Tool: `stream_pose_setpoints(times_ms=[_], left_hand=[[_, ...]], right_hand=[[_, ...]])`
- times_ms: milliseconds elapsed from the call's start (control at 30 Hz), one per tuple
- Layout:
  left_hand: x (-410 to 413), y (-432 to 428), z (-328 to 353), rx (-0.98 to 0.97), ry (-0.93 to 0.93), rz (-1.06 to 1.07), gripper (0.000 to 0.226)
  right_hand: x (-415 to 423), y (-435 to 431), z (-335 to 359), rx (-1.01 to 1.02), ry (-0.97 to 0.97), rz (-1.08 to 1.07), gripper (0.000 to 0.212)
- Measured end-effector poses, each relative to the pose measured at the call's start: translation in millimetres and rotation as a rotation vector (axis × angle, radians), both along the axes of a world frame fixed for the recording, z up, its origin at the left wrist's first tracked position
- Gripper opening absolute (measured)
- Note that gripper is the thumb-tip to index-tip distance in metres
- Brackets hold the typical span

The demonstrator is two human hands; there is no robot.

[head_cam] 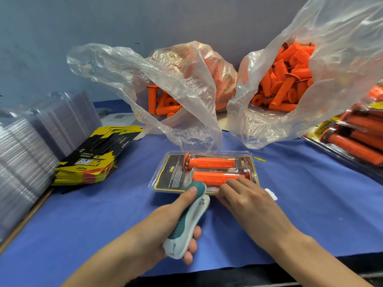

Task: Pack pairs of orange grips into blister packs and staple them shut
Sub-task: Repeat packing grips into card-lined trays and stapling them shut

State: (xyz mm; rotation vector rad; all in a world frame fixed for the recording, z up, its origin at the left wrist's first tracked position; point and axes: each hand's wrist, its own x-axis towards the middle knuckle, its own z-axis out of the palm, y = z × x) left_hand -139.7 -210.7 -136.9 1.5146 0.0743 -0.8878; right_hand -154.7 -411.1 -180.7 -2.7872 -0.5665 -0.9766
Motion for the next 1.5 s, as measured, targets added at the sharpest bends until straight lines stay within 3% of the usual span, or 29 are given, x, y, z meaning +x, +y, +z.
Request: stream_pose_setpoints(times_ms=[100,400,533,667,900,1500], left_hand=[[2.9,-9.0,-3.6,-0.015,-0.019,0.019,0.073],[11.0,-21.7,-9.4,-0.081,-0.006,0.018,0.059],[10.1,-22.8,-11.2,-0.067,-0.014,0.009,0.058],[10.0,-23.1,-11.4,-0.081,-0.005,0.033,0.06],[6.9,-24.8,-6.5,-0.212,0.113,0.007,0.048],[-1.0,-36.5,-14.8,-0.128,-0.029,0.105,0.046]], right_hand=[[-0.7,0.1,0.8,0.0,0.018,0.032,0.025],[-1.7,-10.0,-0.1,-0.151,0.053,0.107,0.014],[-1.3,-15.0,-2.4,-0.185,-0.036,0.042,0.006],[0.6,-20.0,-3.5,-0.228,-0.139,-0.061,0.01],[-0.3,-21.0,-4.2,-0.206,-0.126,-0.023,0.013],[-1.5,-4.8,-6.5,-0.177,-0.143,-0.069,0.014]])
